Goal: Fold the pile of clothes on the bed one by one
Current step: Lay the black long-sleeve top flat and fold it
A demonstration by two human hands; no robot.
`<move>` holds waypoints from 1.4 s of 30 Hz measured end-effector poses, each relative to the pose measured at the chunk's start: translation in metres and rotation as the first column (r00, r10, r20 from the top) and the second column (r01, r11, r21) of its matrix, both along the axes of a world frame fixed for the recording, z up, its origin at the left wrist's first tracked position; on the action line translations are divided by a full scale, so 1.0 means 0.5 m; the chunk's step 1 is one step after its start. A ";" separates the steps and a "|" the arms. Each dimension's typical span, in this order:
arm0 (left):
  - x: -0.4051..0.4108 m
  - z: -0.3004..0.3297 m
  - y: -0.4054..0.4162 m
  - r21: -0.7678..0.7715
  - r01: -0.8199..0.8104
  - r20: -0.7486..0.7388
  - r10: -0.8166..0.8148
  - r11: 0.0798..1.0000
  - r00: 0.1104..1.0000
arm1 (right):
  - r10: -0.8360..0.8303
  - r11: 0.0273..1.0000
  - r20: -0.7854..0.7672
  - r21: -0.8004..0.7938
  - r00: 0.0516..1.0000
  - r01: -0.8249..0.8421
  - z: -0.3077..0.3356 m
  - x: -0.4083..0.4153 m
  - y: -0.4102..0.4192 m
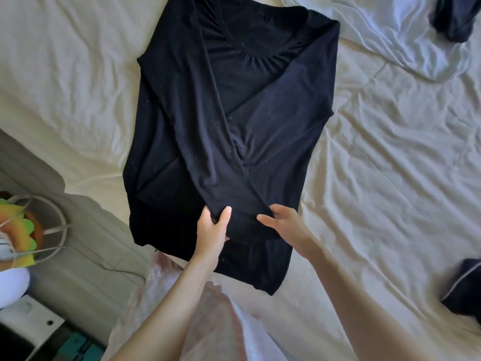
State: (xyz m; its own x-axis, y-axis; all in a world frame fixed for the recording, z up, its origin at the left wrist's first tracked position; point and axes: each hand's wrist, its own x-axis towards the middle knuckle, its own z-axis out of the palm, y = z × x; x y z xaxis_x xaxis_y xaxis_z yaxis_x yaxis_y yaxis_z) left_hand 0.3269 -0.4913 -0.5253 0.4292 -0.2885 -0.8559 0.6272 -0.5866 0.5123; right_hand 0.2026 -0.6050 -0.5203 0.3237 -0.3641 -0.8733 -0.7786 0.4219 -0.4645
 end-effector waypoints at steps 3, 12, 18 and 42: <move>-0.003 0.006 0.029 0.032 0.067 0.022 -0.068 0.997 0.997 | 0.007 0.999 -0.016 -0.050 1.000 -0.008 0.006 -0.017 0.026; -0.019 0.022 0.020 -0.128 0.041 -0.053 -0.048 0.991 0.997 | -0.151 0.936 0.057 -0.313 0.987 0.162 0.037 -0.008 0.023; -0.037 0.039 -0.013 -0.261 0.128 -0.136 -0.168 0.957 0.976 | -0.209 0.808 0.158 -0.528 0.965 0.262 0.070 -0.041 0.029; 0.346 -0.100 0.138 0.360 0.351 0.613 -0.503 0.864 0.609 | 0.415 0.495 -0.426 -0.636 0.804 -0.592 -0.074 0.068 0.114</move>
State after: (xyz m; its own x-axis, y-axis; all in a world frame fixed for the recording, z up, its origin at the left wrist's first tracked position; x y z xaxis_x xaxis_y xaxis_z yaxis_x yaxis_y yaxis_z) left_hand 0.5000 -0.4225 -0.5755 0.7686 -0.4618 -0.4427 -0.1884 -0.8247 0.5333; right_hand 0.2363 -0.5481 -0.5573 0.5223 -0.7123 -0.4689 -0.8512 -0.4689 -0.2359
